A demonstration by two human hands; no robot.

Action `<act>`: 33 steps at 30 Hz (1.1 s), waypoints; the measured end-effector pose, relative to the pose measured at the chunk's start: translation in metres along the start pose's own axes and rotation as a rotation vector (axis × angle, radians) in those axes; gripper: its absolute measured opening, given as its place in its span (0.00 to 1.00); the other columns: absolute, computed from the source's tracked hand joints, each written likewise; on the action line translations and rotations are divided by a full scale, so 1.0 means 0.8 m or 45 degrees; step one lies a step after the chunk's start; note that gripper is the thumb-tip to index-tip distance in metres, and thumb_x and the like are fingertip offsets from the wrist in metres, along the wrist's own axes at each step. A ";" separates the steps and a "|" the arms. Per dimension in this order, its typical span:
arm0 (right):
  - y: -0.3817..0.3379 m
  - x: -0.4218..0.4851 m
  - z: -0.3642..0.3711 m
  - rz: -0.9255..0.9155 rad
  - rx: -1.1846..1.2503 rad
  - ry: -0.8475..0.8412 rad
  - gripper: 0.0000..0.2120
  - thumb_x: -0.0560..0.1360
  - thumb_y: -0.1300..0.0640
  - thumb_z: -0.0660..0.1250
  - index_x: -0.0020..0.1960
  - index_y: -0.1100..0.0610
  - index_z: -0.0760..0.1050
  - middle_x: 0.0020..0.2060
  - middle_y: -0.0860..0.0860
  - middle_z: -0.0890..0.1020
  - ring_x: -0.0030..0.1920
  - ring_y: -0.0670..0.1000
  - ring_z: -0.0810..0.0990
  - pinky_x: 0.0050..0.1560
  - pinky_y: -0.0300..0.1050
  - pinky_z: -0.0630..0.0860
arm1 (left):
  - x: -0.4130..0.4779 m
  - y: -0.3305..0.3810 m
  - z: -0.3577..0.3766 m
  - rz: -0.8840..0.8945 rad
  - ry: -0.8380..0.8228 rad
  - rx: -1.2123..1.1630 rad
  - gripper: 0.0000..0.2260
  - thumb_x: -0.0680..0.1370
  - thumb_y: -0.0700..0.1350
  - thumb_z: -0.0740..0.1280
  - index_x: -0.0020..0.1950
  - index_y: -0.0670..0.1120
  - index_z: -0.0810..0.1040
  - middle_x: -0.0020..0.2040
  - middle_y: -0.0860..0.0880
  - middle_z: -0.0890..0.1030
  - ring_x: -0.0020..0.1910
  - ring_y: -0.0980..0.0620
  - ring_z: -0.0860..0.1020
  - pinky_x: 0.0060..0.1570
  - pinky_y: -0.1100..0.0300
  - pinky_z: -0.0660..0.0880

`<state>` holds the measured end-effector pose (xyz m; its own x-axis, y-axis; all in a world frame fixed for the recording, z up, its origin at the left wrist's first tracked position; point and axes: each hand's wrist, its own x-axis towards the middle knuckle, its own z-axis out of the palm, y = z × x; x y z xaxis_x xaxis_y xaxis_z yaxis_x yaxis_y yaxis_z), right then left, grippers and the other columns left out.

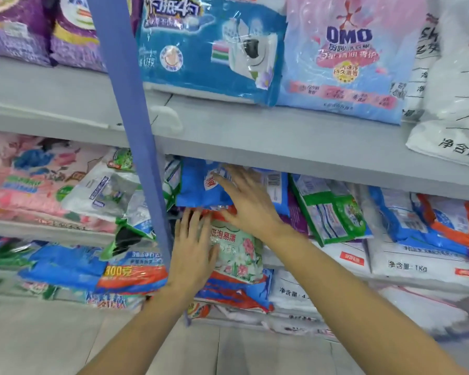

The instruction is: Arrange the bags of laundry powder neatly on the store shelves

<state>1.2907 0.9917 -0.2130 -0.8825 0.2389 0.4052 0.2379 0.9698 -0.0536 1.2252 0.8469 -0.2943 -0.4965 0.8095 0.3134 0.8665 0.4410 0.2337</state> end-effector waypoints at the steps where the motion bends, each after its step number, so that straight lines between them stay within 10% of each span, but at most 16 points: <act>1: 0.002 0.003 0.007 0.005 0.009 -0.078 0.33 0.68 0.50 0.71 0.71 0.56 0.66 0.70 0.60 0.67 0.70 0.61 0.65 0.70 0.60 0.57 | 0.002 -0.002 0.002 -0.040 -0.004 -0.007 0.30 0.68 0.46 0.73 0.66 0.39 0.67 0.66 0.37 0.68 0.68 0.36 0.62 0.63 0.38 0.68; 5: 0.009 0.003 0.024 0.182 -0.022 -0.300 0.34 0.72 0.43 0.67 0.72 0.55 0.62 0.73 0.56 0.62 0.74 0.57 0.56 0.72 0.65 0.49 | 0.005 -0.009 0.009 -0.082 -0.034 0.071 0.29 0.74 0.55 0.58 0.70 0.40 0.64 0.70 0.35 0.66 0.71 0.34 0.62 0.66 0.40 0.62; 9: 0.011 -0.001 0.031 0.255 0.004 0.063 0.17 0.72 0.55 0.69 0.55 0.65 0.77 0.55 0.62 0.80 0.61 0.62 0.76 0.63 0.67 0.66 | 0.003 -0.013 0.013 -0.063 -0.066 0.113 0.30 0.76 0.57 0.52 0.73 0.41 0.61 0.73 0.37 0.61 0.72 0.36 0.61 0.68 0.43 0.61; 17: 0.018 -0.061 -0.020 0.493 0.658 0.232 0.14 0.75 0.59 0.58 0.54 0.58 0.80 0.55 0.53 0.82 0.61 0.50 0.75 0.72 0.50 0.56 | 0.003 -0.010 0.007 -0.073 -0.076 0.140 0.28 0.76 0.57 0.52 0.71 0.42 0.65 0.72 0.37 0.64 0.71 0.36 0.63 0.66 0.42 0.64; 23: 0.014 -0.109 -0.087 0.850 1.260 0.418 0.19 0.78 0.70 0.56 0.39 0.52 0.76 0.33 0.38 0.82 0.37 0.37 0.79 0.42 0.30 0.73 | 0.005 -0.008 0.001 -0.065 -0.150 -0.027 0.30 0.74 0.61 0.54 0.64 0.39 0.71 0.63 0.34 0.72 0.63 0.30 0.69 0.62 0.36 0.67; 28: 0.017 -0.134 -0.138 0.905 1.526 0.520 0.16 0.76 0.56 0.61 0.35 0.44 0.83 0.32 0.41 0.83 0.34 0.39 0.80 0.37 0.35 0.76 | 0.010 0.023 -0.027 -0.109 -0.119 -0.311 0.49 0.62 0.80 0.49 0.70 0.45 0.66 0.71 0.41 0.65 0.72 0.40 0.60 0.73 0.43 0.50; 33: 0.018 -0.153 -0.187 0.823 1.873 0.528 0.26 0.49 0.36 0.79 0.40 0.52 0.84 0.39 0.47 0.85 0.41 0.44 0.83 0.39 0.37 0.78 | 0.021 0.082 -0.080 -0.093 -0.290 -1.138 0.41 0.59 0.67 0.73 0.66 0.49 0.72 0.59 0.62 0.76 0.60 0.63 0.73 0.58 0.68 0.72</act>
<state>1.4629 0.9693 -0.1268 -0.5785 0.7996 0.1613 -0.2768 -0.0064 -0.9609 1.2708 0.8645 -0.2151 -0.4441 0.8900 0.1034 0.4252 0.1077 0.8987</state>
